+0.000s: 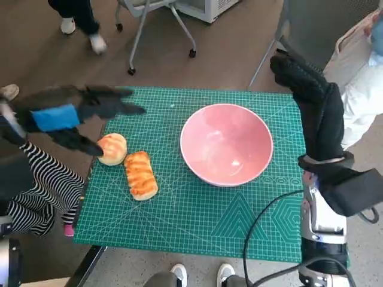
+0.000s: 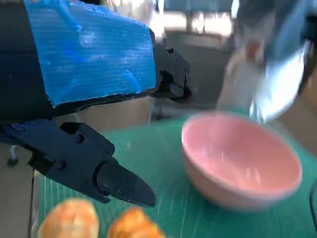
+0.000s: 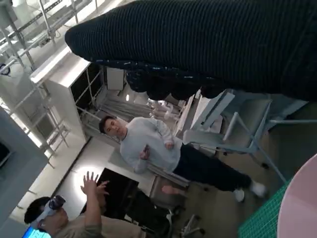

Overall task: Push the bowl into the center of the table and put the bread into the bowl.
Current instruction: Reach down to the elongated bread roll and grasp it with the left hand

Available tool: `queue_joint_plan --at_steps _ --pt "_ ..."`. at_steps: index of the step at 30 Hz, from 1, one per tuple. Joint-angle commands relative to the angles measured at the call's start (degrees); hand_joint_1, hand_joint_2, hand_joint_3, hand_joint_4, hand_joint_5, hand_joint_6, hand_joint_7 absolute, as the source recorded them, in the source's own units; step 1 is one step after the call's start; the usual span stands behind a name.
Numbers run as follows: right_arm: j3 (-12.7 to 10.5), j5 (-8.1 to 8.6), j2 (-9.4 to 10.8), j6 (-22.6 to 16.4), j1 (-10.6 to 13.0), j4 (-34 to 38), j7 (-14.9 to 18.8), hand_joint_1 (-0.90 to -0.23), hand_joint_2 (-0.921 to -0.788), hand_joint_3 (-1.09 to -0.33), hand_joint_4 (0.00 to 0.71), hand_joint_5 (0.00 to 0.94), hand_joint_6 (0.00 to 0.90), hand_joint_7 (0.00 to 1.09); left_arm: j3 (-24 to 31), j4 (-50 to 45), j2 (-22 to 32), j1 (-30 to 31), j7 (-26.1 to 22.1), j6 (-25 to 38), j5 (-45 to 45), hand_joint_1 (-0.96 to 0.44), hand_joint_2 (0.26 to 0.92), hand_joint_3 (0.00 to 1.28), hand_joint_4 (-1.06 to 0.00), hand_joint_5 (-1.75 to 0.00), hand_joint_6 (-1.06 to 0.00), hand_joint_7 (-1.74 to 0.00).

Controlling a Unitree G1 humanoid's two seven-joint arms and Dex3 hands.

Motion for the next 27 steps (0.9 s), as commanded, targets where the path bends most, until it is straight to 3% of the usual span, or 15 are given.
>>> queue_joint_plan --at_steps 1,10,18,27 --pt "0.0 0.37 0.5 0.7 1.1 0.8 -0.5 -0.783 -0.921 -0.672 0.222 0.004 0.098 0.57 -2.0 -0.9 1.2 0.5 -1.1 1.2 1.6 -0.08 0.765 0.01 -0.27 0.00 -0.42 -0.07" --pt "-0.3 0.91 0.4 0.9 1.1 0.9 -0.2 -0.791 -0.921 -0.672 0.228 0.007 0.096 0.57 -6.0 -2.1 0.9 1.5 0.4 1.7 7.7 -0.08 0.774 0.01 -0.26 0.00 -0.41 -0.04" --pt "-0.6 1.43 0.2 0.7 1.6 0.5 0.1 -0.799 -0.921 -0.669 0.231 0.007 0.099 0.57 -9.4 -1.4 -0.8 3.6 7.3 -3.2 15.7 -0.08 0.755 0.00 -0.27 0.00 -0.42 -0.02" --pt "-0.8 2.08 0.0 0.8 2.5 -0.4 0.1 -0.790 -0.921 -0.667 0.230 0.005 0.102 0.57 -14.7 5.7 -3.1 2.5 14.7 -9.2 23.9 -0.09 0.725 0.00 -0.30 -0.01 -0.44 -0.02"
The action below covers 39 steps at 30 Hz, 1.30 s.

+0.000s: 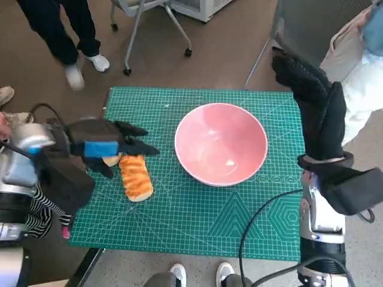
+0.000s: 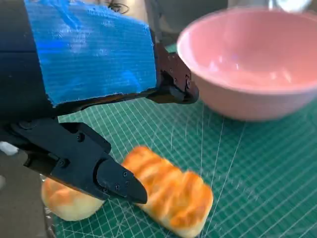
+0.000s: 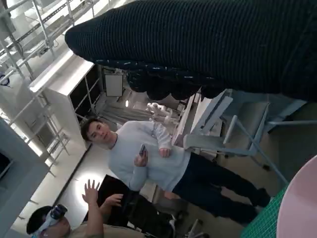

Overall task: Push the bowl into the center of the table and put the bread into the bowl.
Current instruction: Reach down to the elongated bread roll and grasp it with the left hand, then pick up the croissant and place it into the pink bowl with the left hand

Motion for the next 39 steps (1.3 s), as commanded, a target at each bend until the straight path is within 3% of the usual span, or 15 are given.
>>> queue_joint_plan --at_steps 1,18,22,26,27,28,29,30,33,39 --pt "-0.3 0.67 -0.2 0.9 2.3 -0.6 0.2 -0.789 -0.921 -0.667 0.230 0.005 0.102 0.57 -2.8 4.1 -1.2 -0.7 3.3 -2.7 4.0 -0.09 0.723 0.00 -0.31 -0.01 -0.44 -0.02" --pt "-0.3 0.11 -0.7 1.5 3.8 -2.7 -0.2 -0.760 -0.921 -0.688 0.218 0.000 0.100 0.57 -10.5 15.4 -4.7 -3.8 9.8 -4.5 12.3 0.00 0.743 0.01 -0.39 -0.02 -0.47 -0.02" --pt "-0.3 0.20 -0.8 1.0 3.9 -2.2 0.1 -0.756 -0.921 -0.700 0.211 0.000 0.091 0.56 -11.8 17.3 -5.4 -4.0 11.2 -4.9 13.4 0.02 0.771 0.01 -0.48 -0.03 -0.52 -0.03" --pt "-0.3 0.79 -0.9 1.2 3.8 -2.0 0.5 -0.755 -0.921 -0.706 0.206 0.000 0.085 0.56 -13.0 18.2 -5.5 -4.3 13.9 -5.6 15.2 0.02 0.828 0.01 -0.65 -0.04 -0.68 -0.07" --pt "-0.3 0.70 -0.9 1.3 3.9 -2.2 0.5 -0.755 -0.921 -0.706 0.204 0.000 0.083 0.56 -13.3 18.3 -5.4 -4.4 14.5 -5.7 15.6 -0.11 0.861 0.06 -0.72 -0.05 -0.66 -0.51" --pt "-0.2 0.60 -0.9 1.4 3.9 -2.4 0.4 -0.755 -0.921 -0.706 0.203 0.000 0.082 0.56 -13.5 18.6 -5.3 -4.6 15.5 -6.2 16.2 -0.16 0.873 0.07 -0.74 -0.05 -0.64 -0.67" --pt "-0.2 0.54 -1.0 1.5 4.0 -2.5 0.3 -0.755 -0.921 -0.706 0.202 0.000 0.080 0.55 -13.7 18.8 -5.3 -4.8 16.2 -6.5 16.5 -0.10 0.890 0.09 -0.69 -0.44 -0.65 -0.89" --pt "-0.2 0.39 -1.0 1.6 4.0 -2.7 0.2 -0.755 -0.921 -0.706 0.202 0.000 0.079 0.55 -13.9 19.0 -5.1 -5.1 17.1 -7.0 16.9 -0.07 0.901 0.10 -0.64 -0.68 -0.65 -1.03" --pt "-0.2 0.00 -1.2 1.8 4.2 -3.0 0.0 -0.755 -0.921 -0.706 0.204 0.002 0.078 0.55 -14.0 19.1 -4.5 -5.9 18.7 -8.0 17.2 -0.02 0.912 0.06 -0.68 -0.91 -0.69 -1.15" --pt "-0.3 0.14 -1.3 2.3 4.2 -2.9 -0.1 -0.755 -0.921 -0.707 0.216 0.008 0.079 0.55 -11.6 16.8 -3.3 -7.3 15.4 -8.8 11.7 0.00 0.914 0.03 -0.73 -1.03 -0.71 -1.15"
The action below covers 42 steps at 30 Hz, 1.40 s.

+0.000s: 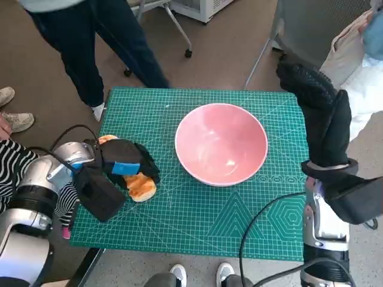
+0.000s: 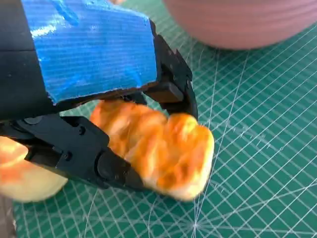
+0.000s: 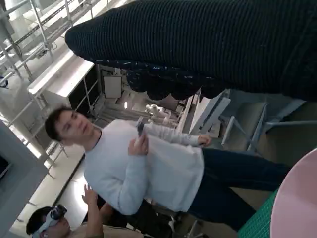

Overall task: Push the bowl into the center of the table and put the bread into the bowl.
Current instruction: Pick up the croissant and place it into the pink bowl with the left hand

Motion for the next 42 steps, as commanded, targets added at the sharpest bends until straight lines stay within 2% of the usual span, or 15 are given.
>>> queue_joint_plan --at_steps 1,6,11,18,23,31,42 --pt "-0.2 -0.10 -0.3 1.4 1.4 0.3 -0.1 -0.755 -0.921 -0.707 0.218 0.009 0.079 0.56 2.1 -2.1 1.8 -1.6 -3.7 -0.6 -5.1 0.00 0.914 0.03 -0.73 -1.04 -0.71 -1.15" --pt "-0.4 0.39 -0.2 1.7 1.6 0.3 0.1 -0.757 -0.921 -0.708 0.224 0.011 0.080 0.56 5.4 -6.5 2.4 -1.2 -10.1 0.6 -15.0 0.00 0.919 0.03 -0.72 -1.03 -0.70 -1.19" --pt "-0.7 1.22 -0.2 0.9 1.4 0.7 0.6 -0.757 -0.921 -0.707 0.222 0.008 0.075 0.55 8.8 -13.0 3.0 -1.3 -16.2 5.0 -24.6 0.00 0.920 0.03 -0.72 -1.01 -0.70 -1.21" --pt "-1.0 1.87 0.1 0.3 1.3 0.6 0.9 -0.756 -0.921 -0.704 0.212 0.002 0.073 0.55 13.7 -22.0 2.7 -2.8 -19.7 13.0 -32.3 0.00 0.920 0.04 -0.68 -1.06 -0.70 -1.20" --pt "-1.1 2.02 0.3 0.3 1.3 0.8 0.8 -0.752 -0.921 -0.703 0.210 0.001 0.077 0.55 16.2 -26.6 0.4 -4.7 -19.1 18.0 -34.6 0.00 0.920 0.05 -0.66 -1.09 -0.70 -1.19" --pt "-0.9 1.62 0.2 0.1 1.7 0.6 0.8 -0.751 -0.921 -0.704 0.210 0.001 0.079 0.54 16.6 -28.1 -7.7 -7.9 -13.4 18.4 -32.3 0.00 0.919 0.05 -0.68 -1.11 -0.68 -1.18" --pt "-0.6 0.72 0.4 -0.4 2.4 0.3 0.3 -0.750 -0.921 -0.705 0.211 0.001 0.084 0.54 11.6 -16.6 -17.1 -15.0 -9.4 16.3 -24.0 0.00 0.913 0.02 -0.72 -1.04 -0.73 -1.14"
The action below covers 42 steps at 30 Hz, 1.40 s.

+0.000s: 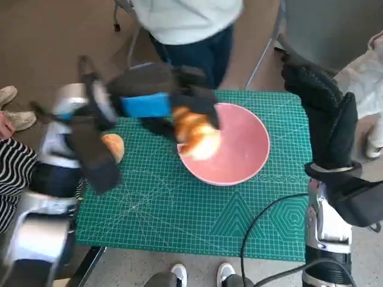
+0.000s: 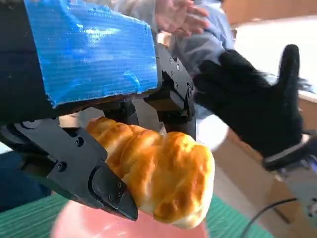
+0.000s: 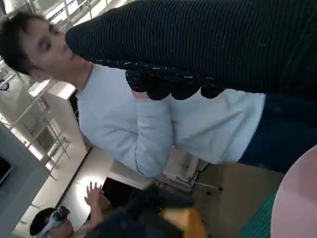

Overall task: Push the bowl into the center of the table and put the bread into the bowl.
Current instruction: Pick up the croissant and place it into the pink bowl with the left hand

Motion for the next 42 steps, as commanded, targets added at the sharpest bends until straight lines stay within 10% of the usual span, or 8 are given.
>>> queue_joint_plan --at_steps 1,14,18,22,28,30,34,42 --pt "0.2 -0.44 0.2 0.3 1.9 0.1 -0.2 -0.752 -0.921 -0.705 0.211 0.001 0.085 0.54 -2.2 6.0 -3.0 -4.1 1.9 -1.1 4.1 0.00 0.916 0.02 -0.71 -1.05 -0.73 -1.15" --pt "-0.5 -0.77 -0.3 0.3 3.0 -1.2 -0.3 -0.756 -0.921 -0.704 0.211 0.001 0.087 0.54 -8.5 23.3 -10.1 -10.1 15.4 -3.1 17.7 0.00 0.907 0.04 -0.70 -1.17 -0.74 -1.03" --pt "-0.7 -0.83 -0.4 0.4 3.4 -1.5 -0.3 -0.754 -0.921 -0.704 0.211 0.001 0.087 0.54 -9.9 27.9 -12.0 -11.3 17.0 -2.1 19.4 -0.29 0.918 0.05 -0.48 -1.63 -0.71 -1.16" --pt "-0.9 -0.89 -0.4 0.3 3.5 -1.5 -0.4 -0.755 -0.921 -0.704 0.211 0.001 0.087 0.54 -11.2 31.7 -13.6 -12.3 17.8 -0.7 20.9 -0.35 0.920 0.07 -0.51 -1.72 -0.69 -1.21" --pt "-0.9 -1.21 -0.2 0.3 3.9 -2.1 -0.7 -0.755 -0.921 -0.703 0.212 0.001 0.090 0.54 -11.7 35.8 -15.4 -12.7 16.3 1.5 21.1 -0.05 0.888 0.18 -0.57 -1.34 -0.64 -1.18" --pt "-0.9 -1.34 -0.2 0.3 4.0 -2.2 -0.8 -0.755 -0.921 -0.703 0.212 0.001 0.090 0.54 -11.8 36.2 -15.7 -12.7 14.9 3.3 21.0 -0.19 0.907 0.21 -0.54 -0.88 -0.55 -1.31" --pt "-0.9 -1.36 -0.2 0.3 4.0 -2.4 -0.9 -0.752 -0.921 -0.704 0.211 0.001 0.089 0.54 -12.0 35.9 -15.7 -12.3 11.9 6.0 20.8 -0.09 0.824 0.10 -0.34 -0.20 -0.36 -0.49" --pt "-1.2 -1.03 -0.2 0.2 3.8 -2.0 -1.0 -0.750 -0.921 -0.705 0.211 0.000 0.090 0.54 -10.0 34.3 -15.0 -11.4 7.9 7.7 18.4 -0.10 0.773 0.02 -0.19 -0.01 -0.30 -0.16"
